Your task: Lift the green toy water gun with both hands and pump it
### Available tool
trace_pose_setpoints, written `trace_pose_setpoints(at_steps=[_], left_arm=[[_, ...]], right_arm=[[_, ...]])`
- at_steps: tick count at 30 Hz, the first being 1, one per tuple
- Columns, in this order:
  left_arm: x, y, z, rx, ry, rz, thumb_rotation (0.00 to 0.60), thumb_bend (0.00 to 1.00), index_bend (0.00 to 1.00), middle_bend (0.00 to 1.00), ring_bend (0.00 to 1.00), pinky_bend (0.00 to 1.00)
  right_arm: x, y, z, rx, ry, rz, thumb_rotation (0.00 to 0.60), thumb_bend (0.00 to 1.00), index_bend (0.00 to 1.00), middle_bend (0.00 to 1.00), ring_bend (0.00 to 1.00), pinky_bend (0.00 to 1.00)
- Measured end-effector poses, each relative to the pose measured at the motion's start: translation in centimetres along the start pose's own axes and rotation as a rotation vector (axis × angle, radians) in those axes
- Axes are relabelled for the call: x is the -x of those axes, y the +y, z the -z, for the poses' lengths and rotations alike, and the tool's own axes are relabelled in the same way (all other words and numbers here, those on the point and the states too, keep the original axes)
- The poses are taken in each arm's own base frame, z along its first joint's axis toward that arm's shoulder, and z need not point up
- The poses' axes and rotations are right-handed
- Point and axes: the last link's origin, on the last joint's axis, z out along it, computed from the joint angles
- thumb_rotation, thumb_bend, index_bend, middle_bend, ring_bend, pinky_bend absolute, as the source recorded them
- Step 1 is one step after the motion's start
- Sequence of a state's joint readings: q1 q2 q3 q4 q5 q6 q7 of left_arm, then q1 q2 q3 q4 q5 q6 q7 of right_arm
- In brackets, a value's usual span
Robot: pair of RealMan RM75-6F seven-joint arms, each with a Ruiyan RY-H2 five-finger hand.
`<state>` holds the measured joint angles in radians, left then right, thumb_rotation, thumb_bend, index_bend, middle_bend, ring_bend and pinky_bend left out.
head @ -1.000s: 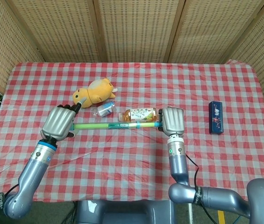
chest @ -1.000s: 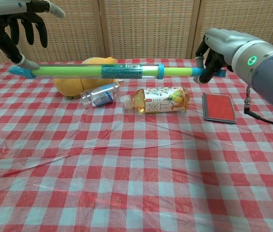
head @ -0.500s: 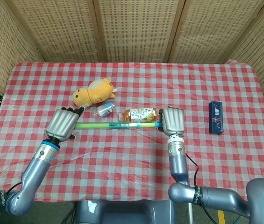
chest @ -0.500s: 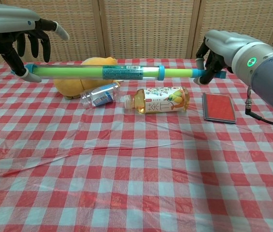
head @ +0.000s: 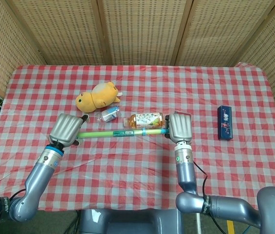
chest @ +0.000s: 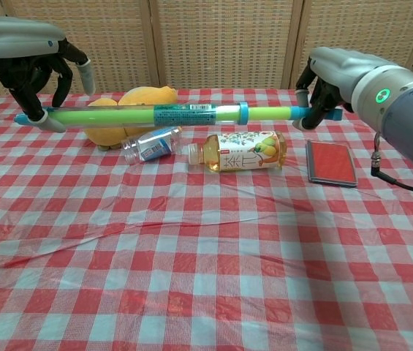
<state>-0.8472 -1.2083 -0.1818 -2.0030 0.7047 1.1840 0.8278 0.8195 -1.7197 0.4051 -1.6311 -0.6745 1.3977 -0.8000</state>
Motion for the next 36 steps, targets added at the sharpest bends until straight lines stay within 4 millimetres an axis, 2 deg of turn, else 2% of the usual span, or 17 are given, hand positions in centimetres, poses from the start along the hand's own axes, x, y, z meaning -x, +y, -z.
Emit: trace_pose_setpoints(at_steps=[4, 9, 17, 36], left_arm=[[0.0, -0.2, -0.1, -0.004, -0.002, -0.005, 0.600, 0.23, 0.35, 0.80, 0.67, 0.59], [0.1, -0.3, -0.2, 0.001, -0.002, -0.004, 0.600, 0.30, 0.35, 0.80, 0.67, 0.59], [0.1, -0.6, 0.6, 0.015, 0.007, -0.010, 0.600, 0.31, 0.35, 0.81, 0.67, 0.59], [1.5, -5.5, 2.8, -0.036, 0.013, -0.052, 0.600, 0.31, 0.36, 0.81, 0.67, 0.59]], right_arm=[[0.1, 0.0, -0.1, 0.001, -0.003, -0.004, 0.600, 0.49, 0.85, 1.00, 1.00, 0.84], [0.2, 0.0, -0.1, 0.001, -0.003, -0.007, 0.600, 0.49, 0.85, 1.00, 1.00, 0.84], [-0.2, 0.4, -0.5, 0.015, 0.012, -0.008, 0.600, 0.49, 0.85, 1.00, 1.00, 0.84], [-1.1, 2.9, -2.0, 0.094, 0.042, 0.025, 0.600, 0.49, 0.85, 1.00, 1.00, 0.84]])
